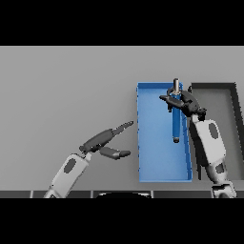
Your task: Pick up the blue pipe and place it into the blue bin.
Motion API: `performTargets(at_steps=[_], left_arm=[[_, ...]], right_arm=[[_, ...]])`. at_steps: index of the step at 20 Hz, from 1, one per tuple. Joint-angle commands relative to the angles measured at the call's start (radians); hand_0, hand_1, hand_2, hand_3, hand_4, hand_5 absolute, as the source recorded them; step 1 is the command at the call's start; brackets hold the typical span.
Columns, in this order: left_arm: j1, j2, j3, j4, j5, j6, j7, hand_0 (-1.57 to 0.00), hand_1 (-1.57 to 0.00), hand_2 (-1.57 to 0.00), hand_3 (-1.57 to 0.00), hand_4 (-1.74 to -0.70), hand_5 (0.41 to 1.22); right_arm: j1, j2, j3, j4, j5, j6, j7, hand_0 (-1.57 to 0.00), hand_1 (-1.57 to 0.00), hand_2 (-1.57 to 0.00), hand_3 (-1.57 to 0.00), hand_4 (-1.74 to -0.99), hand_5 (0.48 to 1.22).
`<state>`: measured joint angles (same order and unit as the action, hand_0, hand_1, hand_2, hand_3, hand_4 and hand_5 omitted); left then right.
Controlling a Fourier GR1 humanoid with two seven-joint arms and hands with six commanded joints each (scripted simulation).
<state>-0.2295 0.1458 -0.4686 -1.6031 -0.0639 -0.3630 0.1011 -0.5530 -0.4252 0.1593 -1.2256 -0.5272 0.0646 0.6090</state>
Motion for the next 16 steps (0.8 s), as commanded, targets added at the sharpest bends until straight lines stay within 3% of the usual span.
performTargets(at_steps=[1,2,3,5,7,11,16], left_arm=[[0.003,-0.002,-0.003,0.004,-0.001,-0.001,0.004,0.00,0.00,0.00,0.00,-0.83,0.474],[-0.005,0.000,0.005,0.000,0.008,-0.002,0.019,0.00,0.00,0.00,0.00,-0.83,0.474],[-0.001,-0.005,0.001,-0.008,0.009,0.000,0.023,0.00,0.00,0.00,0.00,-0.83,0.474],[0.007,0.003,-0.002,-0.010,-0.004,0.004,0.010,0.00,0.00,0.00,0.00,-0.83,0.476],[0.009,-0.002,-0.005,-0.008,-0.005,0.006,0.012,0.00,0.00,0.00,0.00,-0.83,0.476],[0.002,-0.007,-0.006,-0.005,0.000,0.004,0.023,0.00,0.00,0.00,0.00,-0.83,0.477],[0.010,0.001,-0.003,-0.013,0.003,0.003,-0.001,0.00,0.00,0.00,0.00,-0.83,0.471]], right_arm=[[0.001,-0.033,0.050,0.020,-0.025,-0.034,0.001,-1.57,-1.57,-1.57,-0.87,-1.617,1.194],[-0.002,-0.063,0.119,0.042,-0.083,-0.072,0.001,-1.57,-1.57,-1.57,-1.01,-1.583,1.199],[-0.006,-0.080,0.175,0.071,-0.150,-0.125,0.001,-1.46,-1.38,-1.33,-0.81,-1.534,1.190],[-0.044,-0.133,0.303,0.114,-0.292,-0.160,0.001,-0.94,-0.88,-0.85,-0.52,-1.404,1.159],[-0.092,-0.183,0.407,0.132,-0.400,-0.182,0.001,-0.60,-0.57,-0.55,-0.33,-1.302,1.182],[-0.109,-0.256,0.505,0.047,-0.305,-0.092,-0.021,-0.25,-0.23,-0.22,-0.13,-1.204,1.002],[-0.111,-0.272,0.533,0.029,-0.273,-0.072,-0.004,-0.10,-0.08,-0.07,-0.04,-1.188,0.861]])
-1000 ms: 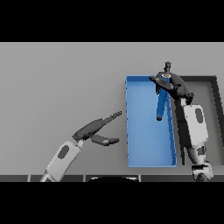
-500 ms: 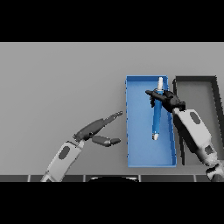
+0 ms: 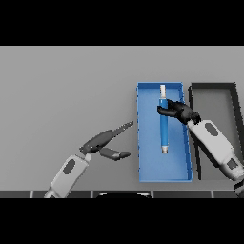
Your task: Pick up the blue pipe and place it into the blue bin.
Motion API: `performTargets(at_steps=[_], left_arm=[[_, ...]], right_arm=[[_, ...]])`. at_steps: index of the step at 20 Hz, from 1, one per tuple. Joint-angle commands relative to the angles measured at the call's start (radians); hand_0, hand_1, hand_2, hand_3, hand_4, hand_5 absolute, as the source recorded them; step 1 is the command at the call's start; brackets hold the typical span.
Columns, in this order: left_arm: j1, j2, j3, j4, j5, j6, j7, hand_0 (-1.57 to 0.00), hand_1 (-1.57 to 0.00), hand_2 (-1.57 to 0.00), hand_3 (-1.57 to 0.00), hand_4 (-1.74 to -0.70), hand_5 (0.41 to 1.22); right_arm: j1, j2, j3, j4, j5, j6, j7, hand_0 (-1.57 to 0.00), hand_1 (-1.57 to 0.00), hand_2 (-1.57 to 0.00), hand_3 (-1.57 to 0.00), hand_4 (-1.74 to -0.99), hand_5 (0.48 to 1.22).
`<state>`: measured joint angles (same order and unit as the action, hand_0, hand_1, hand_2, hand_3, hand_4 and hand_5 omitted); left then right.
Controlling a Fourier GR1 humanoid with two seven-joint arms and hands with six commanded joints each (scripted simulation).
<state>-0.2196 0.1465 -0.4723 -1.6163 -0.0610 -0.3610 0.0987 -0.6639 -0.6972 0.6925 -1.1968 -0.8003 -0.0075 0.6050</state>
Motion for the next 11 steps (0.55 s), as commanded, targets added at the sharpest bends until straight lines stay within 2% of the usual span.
performTargets(at_steps=[1,7,10,11], left_arm=[[0.005,0.010,0.003,0.000,-0.001,-0.003,0.001,0.00,0.00,0.00,0.00,-0.83,0.471],[-0.003,0.002,-0.003,-0.010,-0.011,0.009,0.018,0.00,0.00,0.00,0.00,-0.83,0.471],[0.007,0.005,-0.003,0.004,-0.020,0.012,0.005,0.00,0.00,0.00,0.00,-0.83,0.473],[0.008,0.001,-0.004,0.009,-0.020,0.012,0.003,0.00,0.00,0.00,0.00,-0.83,0.474]], right_arm=[[-0.001,0.000,-0.003,0.005,0.000,-0.009,-0.002,-0.08,-0.06,-0.06,-0.03,-1.196,0.838],[0.005,0.006,0.005,0.000,0.018,-0.022,-0.022,-0.02,-0.01,-0.01,-0.01,-1.186,0.774],[-0.009,0.008,0.003,0.024,0.021,-0.005,-0.026,-0.02,-0.01,-0.01,-0.01,-1.186,0.767],[-0.009,0.006,0.008,0.007,0.021,-0.002,-0.019,-0.02,-0.01,-0.01,-0.01,-1.186,0.769]])
